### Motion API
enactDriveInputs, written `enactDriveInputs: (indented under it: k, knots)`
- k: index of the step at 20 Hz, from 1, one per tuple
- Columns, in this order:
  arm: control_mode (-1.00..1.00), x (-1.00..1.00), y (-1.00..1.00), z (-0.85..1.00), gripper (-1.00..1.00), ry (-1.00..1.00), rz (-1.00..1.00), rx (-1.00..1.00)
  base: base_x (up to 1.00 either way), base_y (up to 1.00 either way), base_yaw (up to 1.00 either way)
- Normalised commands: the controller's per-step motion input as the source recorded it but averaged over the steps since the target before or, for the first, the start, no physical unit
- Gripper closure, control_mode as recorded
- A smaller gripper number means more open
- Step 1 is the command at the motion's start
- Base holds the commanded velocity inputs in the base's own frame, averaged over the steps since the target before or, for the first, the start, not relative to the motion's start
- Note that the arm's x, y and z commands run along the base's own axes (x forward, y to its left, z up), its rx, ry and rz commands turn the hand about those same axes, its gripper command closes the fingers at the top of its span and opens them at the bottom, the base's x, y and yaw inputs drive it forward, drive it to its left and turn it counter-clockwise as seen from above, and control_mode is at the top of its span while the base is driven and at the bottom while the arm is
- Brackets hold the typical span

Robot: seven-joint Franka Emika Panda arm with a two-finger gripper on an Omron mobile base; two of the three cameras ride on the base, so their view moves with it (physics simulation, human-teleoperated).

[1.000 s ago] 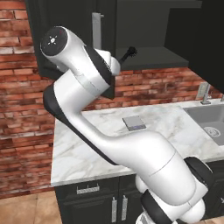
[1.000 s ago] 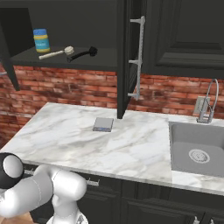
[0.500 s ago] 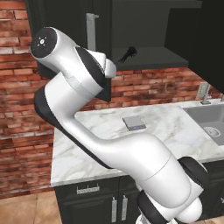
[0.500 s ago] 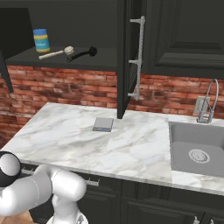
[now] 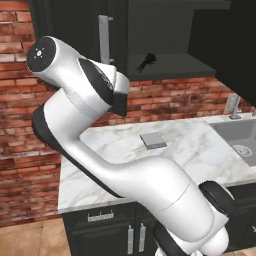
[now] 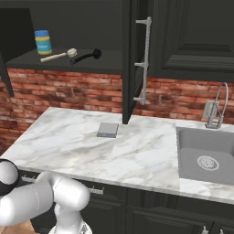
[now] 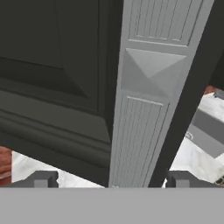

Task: Pick the dish brush and dish brush from the cabinet and place them on the counter.

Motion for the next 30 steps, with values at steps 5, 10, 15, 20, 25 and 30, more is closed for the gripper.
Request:
enactDriveInputs:
  k: [5,10,15,20,25,30]
  knots:
    - [-1.0,-0.29,0.0,-0.13,-1.0,0.0,-0.04,-0.01,0.0,0.0,0.0]
    - [-1.0,-0.44,-0.03,-0.19,-1.0,0.0,0.0,-0.02,0.0,0.0,0.0]
    - [-1.0,-0.46,-0.09,-0.2,-1.0,0.0,0.0,-0.02,0.0,0.0,0.0]
    - [-1.0,-0.37,-0.22,-0.21,-1.0,0.0,0.03,-0.02,0.0,0.0,0.0]
    - [-1.0,-0.36,-0.31,-0.22,-1.0,0.01,0.07,-0.01,0.0,0.0,0.0]
    - [-1.0,-0.28,-0.2,-0.25,-1.0,0.01,0.16,0.0,0.0,0.0,0.0]
